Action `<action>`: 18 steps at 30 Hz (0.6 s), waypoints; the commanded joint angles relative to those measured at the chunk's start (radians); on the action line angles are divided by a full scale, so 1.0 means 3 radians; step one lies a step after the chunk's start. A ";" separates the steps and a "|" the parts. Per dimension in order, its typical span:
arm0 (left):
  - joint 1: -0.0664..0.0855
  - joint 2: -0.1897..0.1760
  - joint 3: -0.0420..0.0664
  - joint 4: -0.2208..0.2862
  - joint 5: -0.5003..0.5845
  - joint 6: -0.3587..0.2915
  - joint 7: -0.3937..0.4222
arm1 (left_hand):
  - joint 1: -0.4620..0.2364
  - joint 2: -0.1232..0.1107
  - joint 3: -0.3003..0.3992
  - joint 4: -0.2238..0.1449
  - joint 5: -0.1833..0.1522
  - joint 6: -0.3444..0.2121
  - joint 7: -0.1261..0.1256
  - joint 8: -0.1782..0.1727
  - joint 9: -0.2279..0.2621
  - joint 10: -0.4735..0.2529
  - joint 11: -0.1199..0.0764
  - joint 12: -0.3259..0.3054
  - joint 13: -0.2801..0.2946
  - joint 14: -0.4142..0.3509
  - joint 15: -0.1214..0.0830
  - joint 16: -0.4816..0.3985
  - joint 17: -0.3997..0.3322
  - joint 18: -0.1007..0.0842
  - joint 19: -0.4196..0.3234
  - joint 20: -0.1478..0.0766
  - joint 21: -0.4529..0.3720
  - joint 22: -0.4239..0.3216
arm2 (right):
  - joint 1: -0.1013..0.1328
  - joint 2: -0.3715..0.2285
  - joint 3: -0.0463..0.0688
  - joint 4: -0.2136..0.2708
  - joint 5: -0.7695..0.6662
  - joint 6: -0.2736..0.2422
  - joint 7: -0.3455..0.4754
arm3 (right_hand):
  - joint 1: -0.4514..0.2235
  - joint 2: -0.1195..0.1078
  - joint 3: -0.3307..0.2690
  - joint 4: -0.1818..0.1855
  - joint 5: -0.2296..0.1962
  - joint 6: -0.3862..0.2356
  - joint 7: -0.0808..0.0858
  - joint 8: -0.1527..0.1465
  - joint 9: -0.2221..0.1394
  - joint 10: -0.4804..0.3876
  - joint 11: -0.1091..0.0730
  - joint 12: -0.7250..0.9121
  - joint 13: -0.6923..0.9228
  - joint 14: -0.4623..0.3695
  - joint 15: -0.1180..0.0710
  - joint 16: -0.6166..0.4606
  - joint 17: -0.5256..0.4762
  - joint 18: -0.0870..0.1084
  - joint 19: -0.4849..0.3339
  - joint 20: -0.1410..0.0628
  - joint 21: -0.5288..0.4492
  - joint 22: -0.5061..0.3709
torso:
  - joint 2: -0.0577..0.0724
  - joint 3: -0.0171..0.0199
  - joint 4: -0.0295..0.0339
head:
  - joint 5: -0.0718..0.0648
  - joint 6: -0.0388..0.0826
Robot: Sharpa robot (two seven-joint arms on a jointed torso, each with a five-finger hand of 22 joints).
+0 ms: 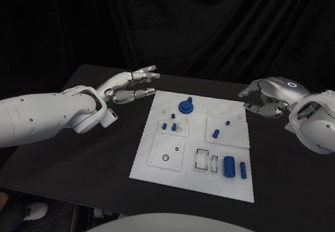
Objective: Assemble the parts on the task board
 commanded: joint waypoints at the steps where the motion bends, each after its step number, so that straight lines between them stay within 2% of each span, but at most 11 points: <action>1: -0.0028 -0.0015 0.0002 0.0035 0.0997 0.0587 0.0503 | -0.0018 0.0062 -0.0131 0.0002 -0.0095 -0.0096 -0.0041 -0.0023 -0.0045 -0.0040 -0.0026 -0.0028 -0.0008 -0.0025 -0.0005 -0.0022 -0.0011 -0.0005 -0.0051 0.0011 -0.0013 -0.0115 | -0.0050 0.0014 0.0003 -0.0007 -0.0338 0.0123 -0.0015 | 0.0062 0.0023 -0.0031 -0.0076 -0.0014 -0.0047 -0.0029 -0.0013 -0.0011 0.0033 0.0001 -0.0072 -0.0152 -0.0027 -0.0016 -0.0042 -0.0063 0.0061 -0.0008 -0.0015 -0.0042 0.0357 | -0.0011 -0.0032 0.0046 | -0.0047 0.0000; 3: -0.0040 -0.0022 0.0002 0.0058 0.1181 0.0659 0.0520 | -0.0062 0.0095 -0.0222 -0.0001 -0.0195 -0.0180 -0.0084 -0.0030 -0.0078 -0.0066 -0.0042 -0.0050 -0.0013 -0.0025 -0.0007 -0.0022 -0.0011 0.0007 -0.0067 0.0017 -0.0013 -0.0179 | -0.0077 0.0023 0.0003 -0.0009 -0.0389 0.0153 -0.0038 | 0.0078 0.0028 -0.0050 -0.0112 -0.0020 -0.0093 -0.0056 -0.0018 -0.0020 0.0103 -0.0013 -0.0091 -0.0235 -0.0013 -0.0040 -0.0091 -0.0130 0.0058 0.0027 -0.0034 -0.0028 0.0358 | -0.0012 -0.0045 0.0064 | -0.0073 0.0000; 4: -0.0046 -0.0028 0.0002 0.0074 0.1265 0.0691 0.0530 | -0.0083 0.0108 -0.0262 -0.0003 -0.0228 -0.0254 -0.0116 -0.0036 -0.0098 -0.0104 -0.0052 -0.0074 -0.0021 -0.0025 0.0005 -0.0022 -0.0011 0.0005 -0.0098 0.0031 -0.0021 -0.0244 | -0.0093 0.0026 0.0003 -0.0009 -0.0412 0.0172 -0.0052 | 0.0073 0.0030 -0.0067 -0.0124 -0.0030 -0.0111 -0.0063 -0.0010 -0.0023 0.0131 -0.0018 -0.0112 -0.0289 0.0007 -0.0051 -0.0115 -0.0162 0.0051 0.0056 -0.0042 -0.0009 0.0361 | -0.0010 -0.0056 0.0084 | -0.0094 0.0000; 5: -0.0051 -0.0034 0.0002 0.0088 0.1317 0.0711 0.0538 | -0.0086 0.0112 -0.0272 -0.0004 -0.0231 -0.0269 -0.0123 -0.0037 -0.0102 -0.0110 -0.0046 -0.0079 -0.0022 -0.0025 0.0012 -0.0022 -0.0011 0.0004 -0.0108 0.0037 -0.0022 -0.0263 | -0.0105 0.0028 0.0003 -0.0009 -0.0426 0.0185 -0.0060 | 0.0065 0.0033 -0.0077 -0.0123 -0.0052 -0.0138 -0.0069 -0.0019 -0.0029 0.0151 -0.0021 -0.0115 -0.0308 0.0014 -0.0048 -0.0129 -0.0183 0.0049 0.0071 -0.0045 0.0008 0.0365 | -0.0003 -0.0077 0.0119 | -0.0131 0.0000; 7: -0.0059 -0.0047 0.0002 0.0119 0.1395 0.0740 0.0552 | -0.0056 0.0132 -0.0307 -0.0010 -0.0204 -0.0316 -0.0125 -0.0038 -0.0113 -0.0131 -0.0028 -0.0095 -0.0025 -0.0025 0.0024 -0.0022 -0.0011 0.0003 -0.0182 0.0060 -0.0034 -0.0390 | -0.0128 0.0031 0.0003 -0.0011 -0.0447 0.0204 -0.0072 | 0.0011 0.0048 -0.0140 -0.0104 -0.0177 -0.0188 -0.0085 -0.0014 -0.0037 0.0229 -0.0031 -0.0136 -0.0400 0.0057 -0.0045 -0.0143 -0.0201 0.0044 0.0109 -0.0046 0.0017 0.0363 | 0.0004 -0.0094 0.0141 | -0.0162 0.0000; 8: -0.0063 -0.0057 0.0002 0.0141 0.1430 0.0754 0.0559 | -0.0023 0.0134 -0.0319 -0.0011 -0.0177 -0.0323 -0.0120 -0.0038 -0.0114 -0.0131 -0.0047 -0.0097 -0.0025 -0.0025 0.0011 -0.0022 -0.0011 0.0009 -0.0198 0.0058 -0.0032 -0.0410 | -0.0142 0.0031 0.0003 -0.0011 -0.0457 0.0212 -0.0075 | -0.0001 0.0054 -0.0158 -0.0098 -0.0199 -0.0189 -0.0088 -0.0011 -0.0037 0.0252 -0.0033 -0.0143 -0.0428 0.0068 -0.0046 -0.0143 -0.0200 0.0041 0.0120 -0.0046 0.0022 0.0364 | 0.0006 -0.0108 0.0157 | -0.0179 0.0000; 10: -0.0069 -0.0078 0.0002 0.0182 0.1474 0.0768 0.0572 | -0.0008 0.0140 -0.0329 -0.0009 -0.0163 -0.0351 -0.0132 -0.0042 -0.0118 -0.0142 -0.0049 -0.0104 -0.0028 -0.0025 0.0007 -0.0022 -0.0011 0.0014 -0.0213 0.0052 -0.0034 -0.0442 | -0.0163 0.0028 0.0003 -0.0012 -0.0469 0.0214 -0.0075 | -0.0050 0.0062 -0.0221 -0.0068 -0.0282 -0.0188 -0.0106 -0.0005 -0.0034 0.0296 -0.0040 -0.0177 -0.0502 0.0118 -0.0040 -0.0113 -0.0164 0.0024 0.0174 -0.0043 0.0100 0.0386 | 0.0008 -0.0120 0.0172 | -0.0192 0.0000; 11: -0.0071 -0.0088 0.0002 0.0200 0.1488 0.0773 0.0577 | -0.0003 0.0145 -0.0335 -0.0007 -0.0155 -0.0371 -0.0140 -0.0044 -0.0121 -0.0145 -0.0048 -0.0106 -0.0028 -0.0025 -0.0001 -0.0022 -0.0011 0.0016 -0.0226 0.0044 -0.0038 -0.0480 | -0.0172 0.0026 0.0003 -0.0013 -0.0473 0.0208 -0.0073 | -0.0063 0.0067 -0.0242 -0.0059 -0.0300 -0.0181 -0.0110 -0.0002 -0.0032 0.0308 -0.0039 -0.0194 -0.0531 0.0130 -0.0040 -0.0109 -0.0160 0.0022 0.0186 -0.0042 0.0110 0.0389 | 0.0008 -0.0120 0.0172 | -0.0190 0.0000; 12: -0.0073 -0.0098 0.0002 0.0218 0.1499 0.0777 0.0582 | 0.0002 0.0149 -0.0340 -0.0007 -0.0149 -0.0395 -0.0147 -0.0047 -0.0124 -0.0145 -0.0048 -0.0107 -0.0028 -0.0025 -0.0010 -0.0022 -0.0011 0.0018 -0.0239 0.0036 -0.0042 -0.0518 | -0.0181 0.0024 0.0003 -0.0014 -0.0476 0.0201 -0.0069 | -0.0070 0.0072 -0.0255 -0.0053 -0.0308 -0.0171 -0.0113 0.0002 -0.0030 0.0316 -0.0040 -0.0207 -0.0550 0.0140 -0.0039 -0.0103 -0.0152 0.0019 0.0195 -0.0042 0.0121 0.0392 | 0.0008 -0.0136 0.0184 | -0.0201 0.0000; 14: -0.0078 -0.0118 0.0002 0.0256 0.1517 0.0785 0.0591 | 0.0011 0.0157 -0.0354 -0.0007 -0.0129 -0.0477 -0.0174 -0.0055 -0.0133 -0.0156 -0.0049 -0.0114 -0.0031 -0.0025 -0.0018 -0.0022 -0.0011 0.0021 -0.0246 0.0022 -0.0041 -0.0531 | -0.0198 0.0022 0.0003 -0.0021 -0.0481 0.0191 -0.0062 | -0.0093 0.0086 -0.0306 -0.0033 -0.0333 -0.0103 -0.0082 0.0027 -0.0013 0.0355 -0.0040 -0.0254 -0.0625 0.0170 -0.0035 -0.0082 -0.0127 0.0011 0.0227 -0.0039 0.0162 0.0405 | 0.0012 -0.0156 0.0201 | -0.0223 0.0000; 18: -0.0086 -0.0142 0.0002 0.0309 0.1536 0.0807 0.0599 | 0.0021 0.0165 -0.0370 -0.0007 -0.0101 -0.0537 -0.0214 -0.0059 -0.0138 -0.0166 -0.0041 -0.0120 -0.0033 -0.0025 -0.0023 -0.0022 -0.0011 0.0020 -0.0250 0.0012 -0.0039 -0.0545 | -0.0231 0.0029 0.0003 -0.0047 -0.0486 0.0205 -0.0062 | -0.0109 0.0090 -0.0332 -0.0020 -0.0351 -0.0095 -0.0080 0.0025 -0.0011 0.0377 -0.0042 -0.0271 -0.0656 0.0182 -0.0032 -0.0065 -0.0106 0.0005 0.0240 -0.0037 0.0183 0.0413 | 0.0025 -0.0190 0.0214 | -0.0261 0.0000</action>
